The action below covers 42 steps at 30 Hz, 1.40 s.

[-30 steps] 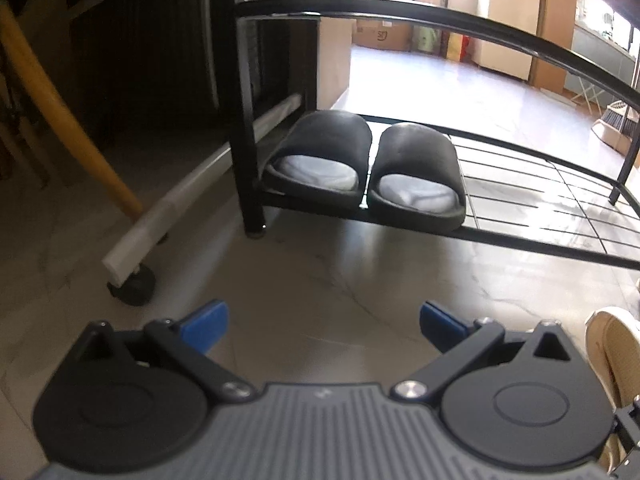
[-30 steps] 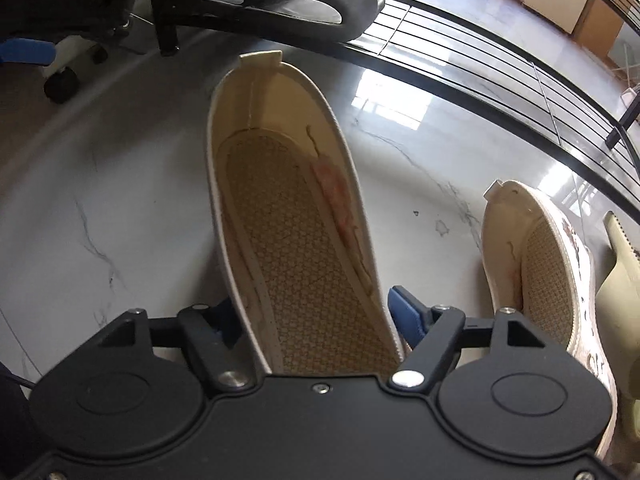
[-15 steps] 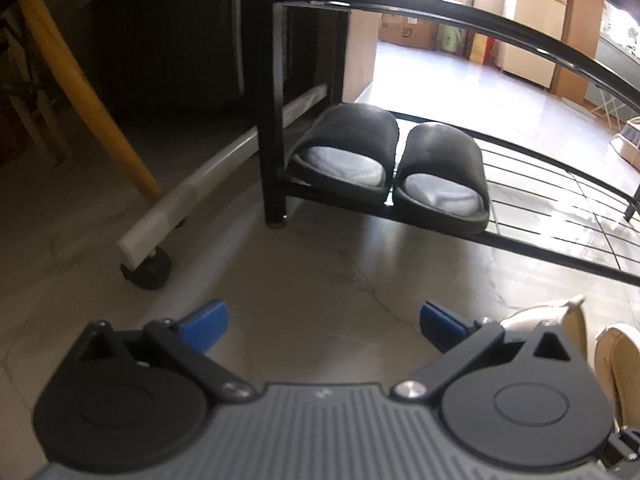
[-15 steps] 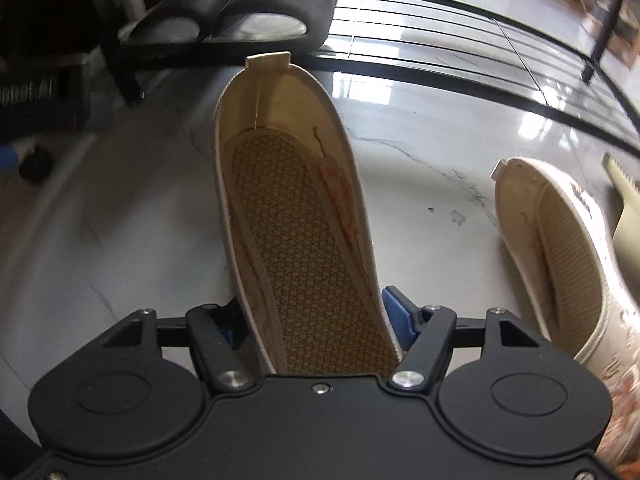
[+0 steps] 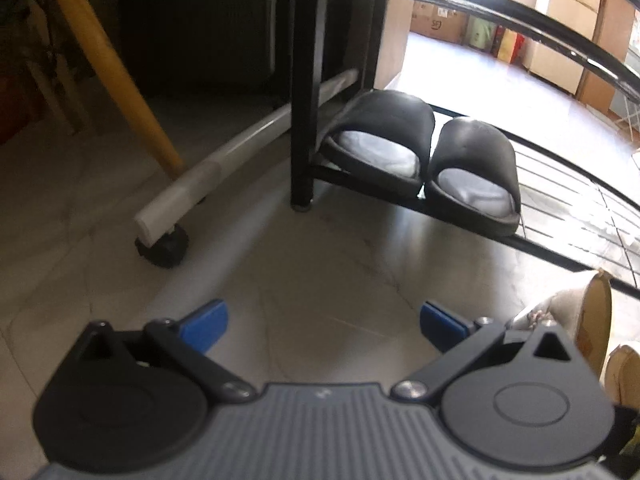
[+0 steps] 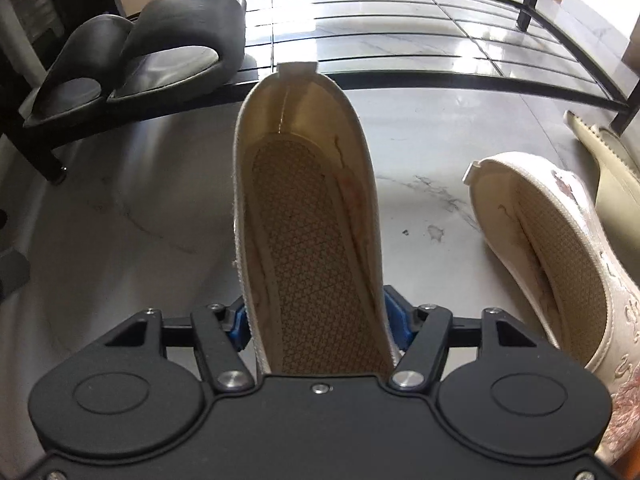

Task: Organize scattered shoes
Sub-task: 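Close the right gripper on the heel of the slip-on shoe, then lift the slip-on shoe with the right gripper and carry it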

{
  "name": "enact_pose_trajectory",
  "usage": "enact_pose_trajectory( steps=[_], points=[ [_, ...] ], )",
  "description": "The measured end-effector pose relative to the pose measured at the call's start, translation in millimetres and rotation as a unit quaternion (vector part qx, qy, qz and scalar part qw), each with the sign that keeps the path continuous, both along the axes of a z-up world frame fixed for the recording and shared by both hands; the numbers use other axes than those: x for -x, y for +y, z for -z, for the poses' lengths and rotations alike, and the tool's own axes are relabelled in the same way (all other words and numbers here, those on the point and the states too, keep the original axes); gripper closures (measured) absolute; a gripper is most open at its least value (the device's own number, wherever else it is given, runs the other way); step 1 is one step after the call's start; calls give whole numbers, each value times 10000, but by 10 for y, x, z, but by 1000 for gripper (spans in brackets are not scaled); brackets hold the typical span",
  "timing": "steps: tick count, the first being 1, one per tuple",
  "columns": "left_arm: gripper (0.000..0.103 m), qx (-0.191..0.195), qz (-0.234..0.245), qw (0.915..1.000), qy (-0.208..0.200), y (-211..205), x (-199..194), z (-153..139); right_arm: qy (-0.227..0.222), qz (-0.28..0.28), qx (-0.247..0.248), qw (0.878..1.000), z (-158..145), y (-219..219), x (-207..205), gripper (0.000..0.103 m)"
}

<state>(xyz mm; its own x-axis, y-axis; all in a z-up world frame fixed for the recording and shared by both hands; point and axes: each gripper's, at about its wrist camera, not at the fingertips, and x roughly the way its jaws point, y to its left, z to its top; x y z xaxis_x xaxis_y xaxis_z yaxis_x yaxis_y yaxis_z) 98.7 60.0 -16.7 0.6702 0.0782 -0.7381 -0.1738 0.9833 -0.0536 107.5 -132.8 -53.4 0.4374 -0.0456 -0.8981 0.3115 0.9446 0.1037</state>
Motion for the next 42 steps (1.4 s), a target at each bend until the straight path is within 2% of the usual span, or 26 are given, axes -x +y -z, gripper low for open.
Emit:
enact_pose_trajectory(
  steps=[5, 10, 11, 12, 18, 23, 29, 42],
  points=[
    [1, 68, 7, 10000, 1, 8, 10, -5, -81, -213, -147, 9996, -50, -82, 127, 12],
    [1, 117, 10, 9999, 55, 9, 5, 6, -80, -778, 179, 9968, -15, -39, 356, 12],
    [1, 110, 12, 9999, 51, 7, 8, 4, -49, -835, 217, 9963, 14, -29, 345, 14],
    [1, 102, 12, 9999, 43, 6, 12, -1, -41, -875, 164, 9960, 66, -34, 362, 20],
    [1, 238, -52, 9997, -15, 51, 24, -29, -43, -828, 139, 9965, 63, 2, 355, 32],
    [1, 259, -61, 9996, 40, 53, 18, -7, 8, -689, 170, 9975, 4, 79, 274, 36],
    [1, 180, -55, 9998, 33, 43, 18, 2, -15, -612, 310, 9976, 11, 104, 104, 37],
    [1, 230, -62, 9996, 121, 45, 8, 31, -55, -768, 384, 9963, 13, 91, 165, 39]
  ],
)
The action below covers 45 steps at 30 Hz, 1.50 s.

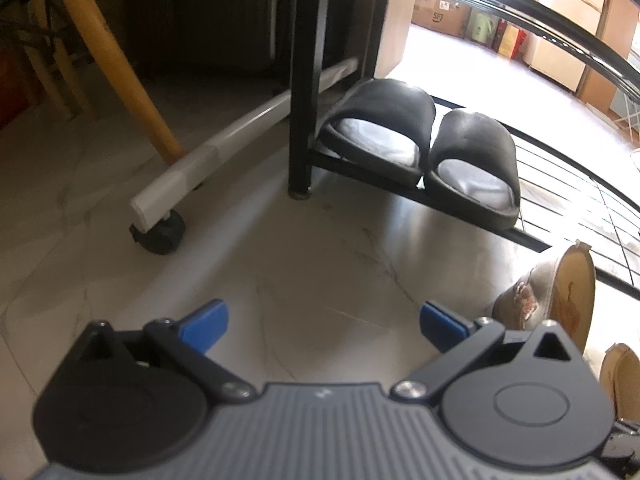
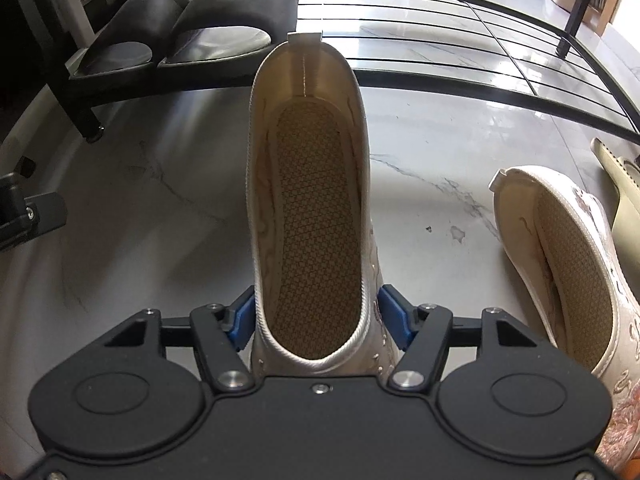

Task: Organize scattered shoes
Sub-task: 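Lift the slip-on shoe with the right gripper and carry it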

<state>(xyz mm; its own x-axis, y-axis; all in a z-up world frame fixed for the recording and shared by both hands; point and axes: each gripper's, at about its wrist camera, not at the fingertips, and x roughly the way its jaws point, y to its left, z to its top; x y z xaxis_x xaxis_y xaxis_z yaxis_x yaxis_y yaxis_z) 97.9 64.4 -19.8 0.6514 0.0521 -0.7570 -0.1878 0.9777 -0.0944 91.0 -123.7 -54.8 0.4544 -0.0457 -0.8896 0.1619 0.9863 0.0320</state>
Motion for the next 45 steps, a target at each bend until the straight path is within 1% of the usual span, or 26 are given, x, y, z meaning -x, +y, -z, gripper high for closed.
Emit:
enact_pose_trajectory(
  steps=[4, 7, 8, 9, 11, 13, 15, 19, 23, 25, 27, 30, 32, 34, 35, 36, 38, 40, 42, 43, 44, 45],
  points=[
    [1, 34, -36, 10000, 28, 13, -2, 8, 29, -29, -19, 10000, -1, 2, 2, 37],
    [1, 29, -37, 10000, 20, 10, 2, 6, 41, -29, -81, 10000, -8, -15, 11, 33],
    [1, 25, -38, 10000, 12, 8, 4, 5, 36, -22, -89, 10000, -11, -17, 13, 31],
    [1, 27, -42, 10000, -6, 8, 3, 11, 25, 5, -108, 9999, -23, -22, 17, 24],
    [1, 35, -51, 10000, 16, 8, -7, 26, 4, 20, -110, 9999, -53, -15, 22, 17],
    [1, 89, -69, 9999, 43, 19, -14, 40, -27, -31, -69, 10000, -95, 11, 30, 14],
    [1, 203, -91, 9998, 9, 40, -3, 35, -88, -148, 40, 9998, -169, 63, 63, 9],
    [1, 324, -75, 9994, -125, 48, 36, 0, -178, -198, -60, 9996, -292, 77, 160, 6],
    [1, 278, 0, 9994, -188, 13, 68, -25, -311, -231, -83, 9992, -438, 23, 326, 4],
    [1, 304, 45, 9992, -260, -1, 108, -53, -435, -209, -78, 9988, -531, -85, 501, 2],
    [1, 364, 102, 9988, -317, -13, 144, -76, -653, -149, -103, 9977, -604, -214, 712, 0],
    [1, 486, 216, 9978, -406, -35, 197, -108, -997, -12, -105, 9950, -695, -415, 1022, 0],
    [1, 621, 364, 9962, -501, -67, 247, -137, -1380, 172, -94, 9902, -756, -595, 1368, 0],
    [1, 686, 600, 9938, -631, -150, 308, -174, -1734, 339, -196, 9841, -794, -744, 1663, 0],
    [1, 675, 699, 9930, -677, -193, 335, -189, -1861, 462, -322, 9809, -809, -814, 1776, 0],
    [1, 612, 755, 9925, -736, -229, 370, -209, -1972, 598, -472, 9774, -821, -883, 1878, 0],
    [1, 449, 834, 9916, -885, -294, 451, -257, -2191, 868, -964, 9670, -858, -1084, 2110, 0],
    [1, 314, 890, 9902, -1032, -344, 527, -304, -2405, 1015, -1228, 9575, -911, -1239, 2240, 0],
    [1, 230, 891, 9880, -1237, -357, 614, -365, -2809, 1110, -1365, 9435, -998, -1361, 2360, 0],
    [1, 139, 862, 9855, -1455, -359, 695, -422, -3022, 1153, -1425, 9355, -1043, -1420, 2420, 0],
    [1, 64, 849, 9838, -1579, -364, 752, -457, -3195, 1186, -1421, 9293, -1097, -1471, 2472, 0],
    [1, 11, 856, 9829, -1628, -372, 786, -475, -3309, 1144, -1397, 9262, -1156, -1510, 2519, 0]
  ],
)
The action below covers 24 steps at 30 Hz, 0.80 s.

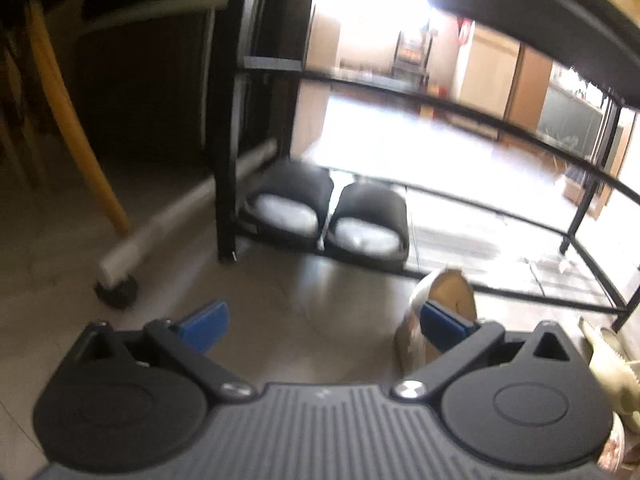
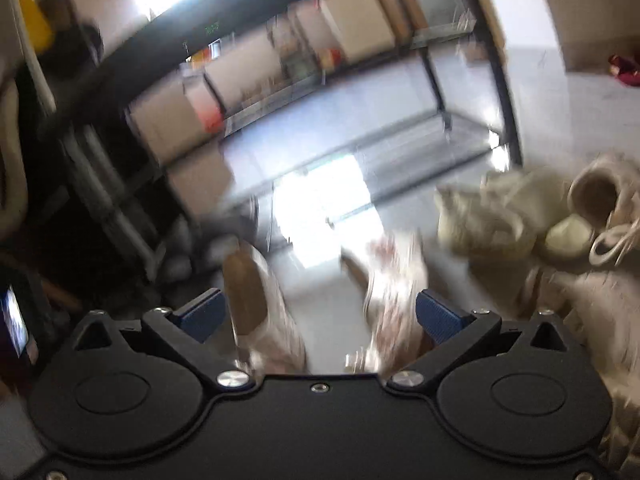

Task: Organize scattered shoes
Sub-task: 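Lift the slip-on shoe with the right gripper and carry it, then hold the slip-on shoe in the right gripper while the left gripper grasps the embroidered wedge shoe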

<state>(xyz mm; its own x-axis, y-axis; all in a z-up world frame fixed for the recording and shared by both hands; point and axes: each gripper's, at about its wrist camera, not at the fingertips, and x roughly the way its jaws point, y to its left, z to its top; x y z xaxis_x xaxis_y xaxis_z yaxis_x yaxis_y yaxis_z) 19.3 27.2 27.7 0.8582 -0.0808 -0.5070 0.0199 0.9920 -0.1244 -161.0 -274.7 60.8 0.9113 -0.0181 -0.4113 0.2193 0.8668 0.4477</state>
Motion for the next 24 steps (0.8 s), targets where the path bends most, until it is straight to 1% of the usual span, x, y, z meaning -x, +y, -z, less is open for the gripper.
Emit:
enact_pose_trajectory(
  steps=[1, 3, 6, 7, 9, 10, 11, 13, 15, 16, 19, 21, 22, 24],
  points=[
    [1, -49, -1, 10000, -54, -8, 34, -17, -106, -36, 51, 9999, -60, -36, 46, 0],
    [1, -102, 26, 9999, 22, -32, 63, -38, -283, -106, 139, 9994, -159, -94, 133, 0],
    [1, -52, 73, 9999, 101, -75, 106, -59, -556, -133, 238, 9981, -285, -191, 326, 0],
    [1, -18, 128, 9999, 100, -112, 139, -66, -586, -121, 258, 9979, -301, -210, 368, 0],
    [1, 1, 291, 9995, 110, -232, 207, -67, -456, 78, 591, 9972, -244, -242, 486, 0],
    [1, -48, 429, 9990, 127, -344, 245, -54, -428, 99, 645, 9970, -231, -242, 499, 0],
    [1, -96, 567, 9982, 144, -456, 283, -40, -248, 161, 938, 9952, -145, -228, 523, 0],
    [1, -51, 803, 9966, 196, -639, 334, -6, -72, 210, 1300, 9913, -33, -182, 572, 0],
    [1, 30, 1017, 9945, 255, -794, 369, 20, -35, 253, 1405, 9898, 44, -148, 577, 0],
    [1, 31, 1175, 9926, 302, -907, 379, 35, -19, 297, 1354, 9903, 98, -141, 569, 0],
    [1, -35, 1705, 9843, 453, -1289, 394, 86, 5, 278, 1347, 9905, 142, -143, 565, 0],
    [1, -22, 1857, 9812, 532, -1384, 408, 122, -55, 221, 1489, 9886, 171, -102, 547, 0],
    [1, 0, 1988, 9780, 636, -1478, 397, 154, -82, 198, 1508, 9883, 155, -67, 608, 0],
    [1, 58, 2085, 9750, 768, -1570, 392, 204, -144, 88, 1431, 9896, 190, -74, 631, 0]
  ],
)
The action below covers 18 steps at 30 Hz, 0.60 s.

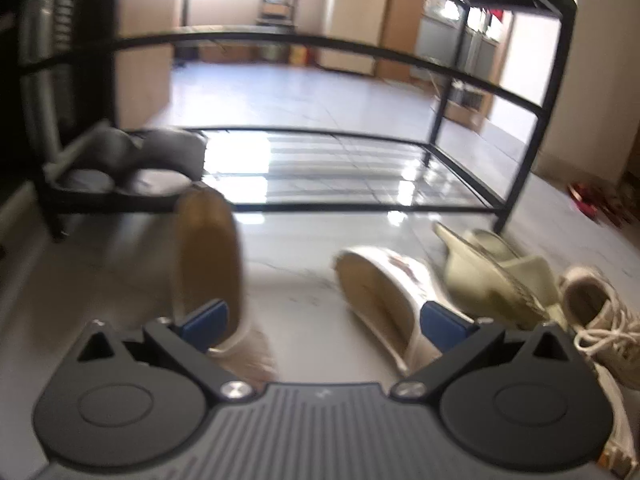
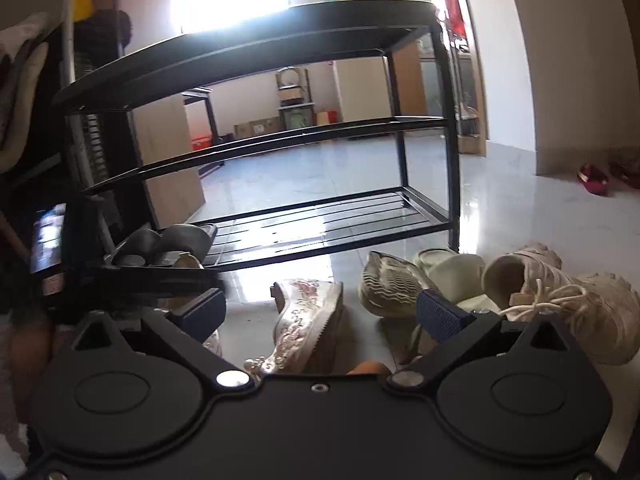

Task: Organize scattered shoes
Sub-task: 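Hold the slip-on shoe in the right gripper while the left gripper grasps the embroidered wedge shoe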

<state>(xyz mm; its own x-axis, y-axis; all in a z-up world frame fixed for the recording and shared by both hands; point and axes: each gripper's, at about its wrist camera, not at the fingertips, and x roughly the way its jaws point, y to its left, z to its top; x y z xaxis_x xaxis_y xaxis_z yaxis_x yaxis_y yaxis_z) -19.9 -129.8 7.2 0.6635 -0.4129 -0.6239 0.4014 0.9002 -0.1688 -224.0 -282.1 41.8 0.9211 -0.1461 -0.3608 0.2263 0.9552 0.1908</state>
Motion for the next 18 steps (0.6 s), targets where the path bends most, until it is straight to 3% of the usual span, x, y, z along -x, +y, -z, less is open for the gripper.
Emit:
enact_pose_trajectory(
  steps=[6, 11, 18],
  points=[
    [1, 182, 98, 9989, 418, -244, -88, 156, -36, -116, -325, 9994, 99, -77, -11, 0],
    [1, 354, 469, 9961, 657, -505, -161, 268, -25, -145, -561, 9983, 195, -170, -59, 0],
    [1, -51, 977, 9937, 556, -814, -145, 407, 7, -138, -896, 9959, 298, -295, -134, 0]
  ],
)
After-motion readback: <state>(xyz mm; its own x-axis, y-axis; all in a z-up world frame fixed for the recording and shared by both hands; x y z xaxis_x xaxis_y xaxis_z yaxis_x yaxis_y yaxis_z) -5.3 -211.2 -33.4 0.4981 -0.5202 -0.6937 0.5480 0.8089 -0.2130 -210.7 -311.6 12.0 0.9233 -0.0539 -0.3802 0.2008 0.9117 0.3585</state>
